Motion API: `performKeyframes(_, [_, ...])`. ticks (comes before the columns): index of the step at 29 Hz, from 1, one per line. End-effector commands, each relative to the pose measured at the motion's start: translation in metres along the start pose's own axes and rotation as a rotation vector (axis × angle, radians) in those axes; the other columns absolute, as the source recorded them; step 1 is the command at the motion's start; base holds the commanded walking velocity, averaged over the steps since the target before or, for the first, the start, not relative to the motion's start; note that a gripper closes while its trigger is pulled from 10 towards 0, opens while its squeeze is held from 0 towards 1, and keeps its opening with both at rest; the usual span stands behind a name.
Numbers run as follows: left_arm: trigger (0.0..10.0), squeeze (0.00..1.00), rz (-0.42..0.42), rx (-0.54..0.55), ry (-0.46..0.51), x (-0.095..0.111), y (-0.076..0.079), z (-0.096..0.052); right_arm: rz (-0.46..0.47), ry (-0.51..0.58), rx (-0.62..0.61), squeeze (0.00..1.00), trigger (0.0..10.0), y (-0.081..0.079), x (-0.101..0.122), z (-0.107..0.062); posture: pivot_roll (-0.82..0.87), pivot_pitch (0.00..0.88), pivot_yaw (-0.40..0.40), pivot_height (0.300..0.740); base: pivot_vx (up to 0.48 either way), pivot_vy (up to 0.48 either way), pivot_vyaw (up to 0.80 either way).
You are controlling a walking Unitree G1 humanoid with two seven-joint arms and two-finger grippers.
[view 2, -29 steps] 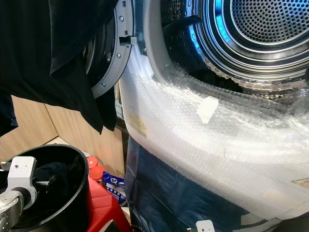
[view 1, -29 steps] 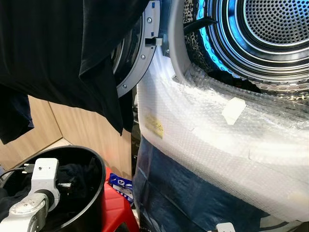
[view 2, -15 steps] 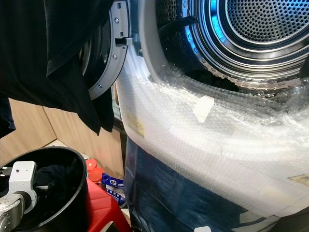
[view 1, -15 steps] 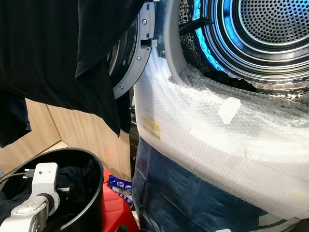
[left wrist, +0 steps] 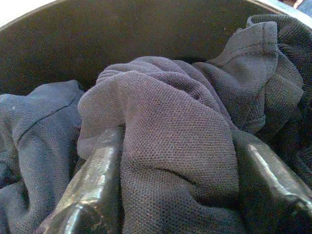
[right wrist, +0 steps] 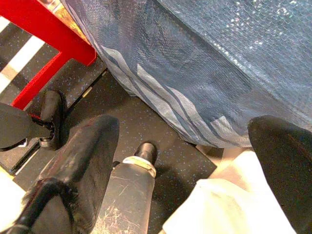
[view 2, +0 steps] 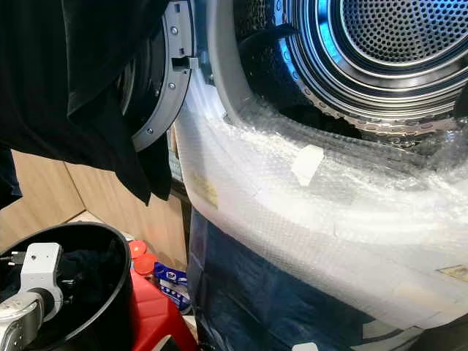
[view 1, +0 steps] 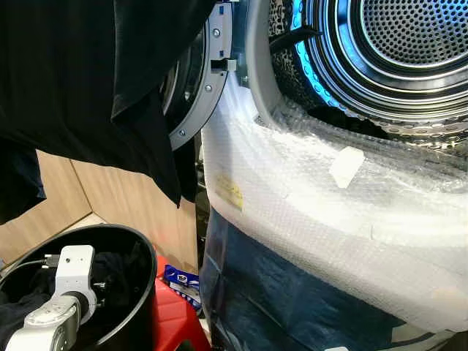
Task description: Clothes washing
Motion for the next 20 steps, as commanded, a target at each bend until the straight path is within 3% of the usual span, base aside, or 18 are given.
performKeyframes(1, [0.0, 0.0, 0.003, -0.021, -0.036, -0.011, 0.006, 0.002, 0.005, -0.007, -0.012, 0.0, 10.0, 0.005, -0.003, -0.001, 0.01, 0.0, -0.016, 0.74, 0.0, 0.0, 0.0])
performKeyframes(14, [0.0, 0.0, 0.022, -0.051, -0.016, -0.002, 0.009, 0.001, 0.086, -0.009, -0.083, 0.0, 10.0, 0.022, -0.011, -0.005, -0.02, 0.0, 0.013, 0.74, 0.0, 0.0, 0.0])
performKeyframes(20, [0.0, 0.0, 0.009, -0.037, -0.007, 0.0, 0.009, -0.001, 0.09, -0.026, -0.082, 0.0, 10.0, 0.021, -0.018, -0.006, 0.01, 0.0, -0.004, 0.74, 0.0, 0.0, 0.0])
Point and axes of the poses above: a point about 5 cm out from each wrist's last joint towards the gripper, its own z axis pointing out of the wrist towards the gripper, its own x axis along the axis of the wrist's last joint, y = z × x, the point moved 4 cm from there along z, pointing out of the wrist towards the gripper, and after that the axes turned 1 degree about -z, right-handed, at the moved point
